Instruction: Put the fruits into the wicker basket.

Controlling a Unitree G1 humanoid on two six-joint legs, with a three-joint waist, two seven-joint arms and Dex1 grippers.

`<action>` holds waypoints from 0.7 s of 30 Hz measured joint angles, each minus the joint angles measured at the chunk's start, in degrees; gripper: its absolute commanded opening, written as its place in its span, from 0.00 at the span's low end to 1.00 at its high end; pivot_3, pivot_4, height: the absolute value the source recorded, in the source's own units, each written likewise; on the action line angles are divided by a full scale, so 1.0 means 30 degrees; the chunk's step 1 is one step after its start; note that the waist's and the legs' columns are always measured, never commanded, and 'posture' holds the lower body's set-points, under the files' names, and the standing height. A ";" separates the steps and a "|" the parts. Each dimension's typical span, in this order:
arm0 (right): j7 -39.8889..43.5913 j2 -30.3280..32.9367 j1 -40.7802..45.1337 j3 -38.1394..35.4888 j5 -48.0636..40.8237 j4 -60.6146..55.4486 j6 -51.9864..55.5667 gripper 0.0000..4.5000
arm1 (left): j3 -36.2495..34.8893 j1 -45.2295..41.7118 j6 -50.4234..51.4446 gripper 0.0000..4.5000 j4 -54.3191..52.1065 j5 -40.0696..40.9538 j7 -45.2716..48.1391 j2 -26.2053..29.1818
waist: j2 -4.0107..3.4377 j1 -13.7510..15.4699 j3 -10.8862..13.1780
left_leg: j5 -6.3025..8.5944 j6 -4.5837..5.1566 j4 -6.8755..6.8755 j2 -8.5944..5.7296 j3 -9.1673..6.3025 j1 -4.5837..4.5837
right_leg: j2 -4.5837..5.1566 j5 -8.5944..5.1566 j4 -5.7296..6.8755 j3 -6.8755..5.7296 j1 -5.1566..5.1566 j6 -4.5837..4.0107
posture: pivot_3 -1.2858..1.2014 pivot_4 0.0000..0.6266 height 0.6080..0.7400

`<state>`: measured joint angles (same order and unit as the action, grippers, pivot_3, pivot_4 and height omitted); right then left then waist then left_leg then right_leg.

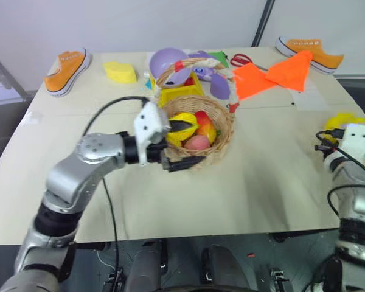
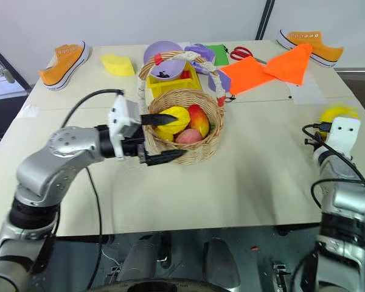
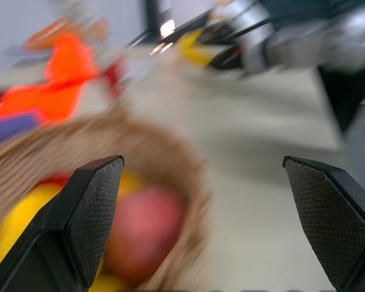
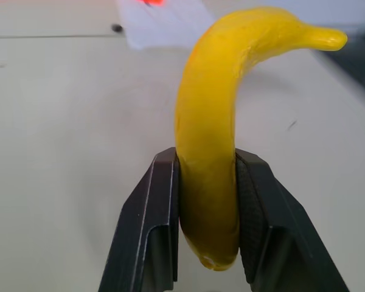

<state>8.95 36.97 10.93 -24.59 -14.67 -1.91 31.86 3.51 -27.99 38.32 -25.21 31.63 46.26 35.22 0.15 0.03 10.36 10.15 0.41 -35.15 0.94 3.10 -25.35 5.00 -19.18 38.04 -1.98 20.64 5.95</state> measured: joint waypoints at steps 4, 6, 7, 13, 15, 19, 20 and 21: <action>0.5901 0.1436 -0.4167 -0.0475 -0.3347 -0.6174 -0.0107 0.23 | -0.2267 0.1700 -0.1033 1.00 0.2055 -0.0333 0.0782 0.1865 | 0.0003 -0.0159 0.0001 | 0.0004 0.0001 0.0000 0.0025 -0.0017 0.0004 | 0.0004 0.0000 -0.0004 -0.0004 -0.0012 -0.0002 | 0.52 0.24 0.98; 0.9108 0.2161 -0.6351 -0.0725 -0.5687 -0.9045 -0.0097 0.23 | -0.2813 0.2122 -0.1618 1.00 0.3075 -0.0551 0.1350 0.2698 | 0.0011 -0.0163 0.0005 | 0.0010 0.0003 0.0001 0.0027 -0.0025 0.0008 | 0.0019 -0.0001 -0.0020 -0.0007 -0.0030 -0.0005 | 0.52 0.24 0.98; 1.0460 0.2536 -0.7170 -0.0875 -0.7099 -1.0404 0.0170 0.23 | -0.3114 0.2216 -0.1867 1.00 0.3549 -0.0607 0.1575 0.2921 | 0.0012 -0.0163 0.0005 | 0.0011 0.0005 0.0000 0.0027 -0.0024 0.0007 | 0.0034 -0.0001 -0.0021 -0.0006 -0.0030 -0.0006 | 0.52 0.24 0.98; 1.1773 0.3776 -0.3378 0.1905 -1.1844 -1.4531 0.1961 0.23 | -0.3743 0.1947 -0.2661 1.00 0.4414 -0.0713 0.2413 0.3139 | 0.0103 -0.0305 0.0012 | 0.0022 -0.0006 -0.0008 0.0043 -0.0025 0.0009 | 0.0078 -0.0007 -0.0068 0.0001 -0.0011 -0.0133 | 0.52 0.24 0.98; 1.0691 0.3232 -0.0073 0.4492 -1.1126 -1.4191 0.2551 0.23 | -0.3810 0.1889 -0.2684 1.00 0.4368 -0.0669 0.2447 0.3047 | 0.0112 -0.0332 0.0007 | 0.0020 -0.0007 -0.0006 0.0043 -0.0020 -0.0019 | 0.0086 -0.0002 -0.0069 0.0012 0.0035 -0.0148 | 0.52 0.24 0.98; 0.8201 0.1731 0.4568 0.8952 -0.8259 -1.2012 0.4077 0.23 | -0.3895 0.2061 -0.2640 1.00 0.3940 -0.0351 0.2316 0.2787 | 0.0129 -0.0210 0.0005 | 0.0014 -0.0007 0.0007 0.0028 -0.0018 -0.0115 | 0.0107 0.0003 -0.0067 0.0007 0.0130 -0.0140 | 0.52 0.24 0.98; 0.7656 0.1141 0.5216 0.9738 -0.7633 -1.1232 0.4357 0.23 | -0.3895 0.2094 -0.2620 1.00 0.3758 -0.0317 0.2239 0.2735 | 0.0133 -0.0195 0.0005 | 0.0013 -0.0006 0.0007 0.0017 -0.0017 -0.0160 | 0.0114 0.0012 -0.0063 0.0004 0.0162 -0.0122 | 0.52 0.24 0.98; 0.7256 0.0666 0.5606 1.0239 -0.7133 -1.0608 0.4548 0.23 | -0.3900 0.2109 -0.2605 1.00 0.3628 -0.0304 0.2158 0.2692 | 0.0133 -0.0181 0.0005 | 0.0011 -0.0004 0.0004 0.0007 -0.0017 -0.0208 | 0.0121 0.0035 -0.0053 0.0001 0.0206 -0.0080 | 0.52 0.24 0.98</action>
<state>30.72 38.96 27.75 6.13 -36.07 -33.74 45.50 -8.19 -21.67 30.50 -14.32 30.72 52.73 43.30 0.54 -0.51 10.38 10.18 0.40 -35.13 0.96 3.05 -25.97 5.37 -19.08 37.88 -1.97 21.26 5.71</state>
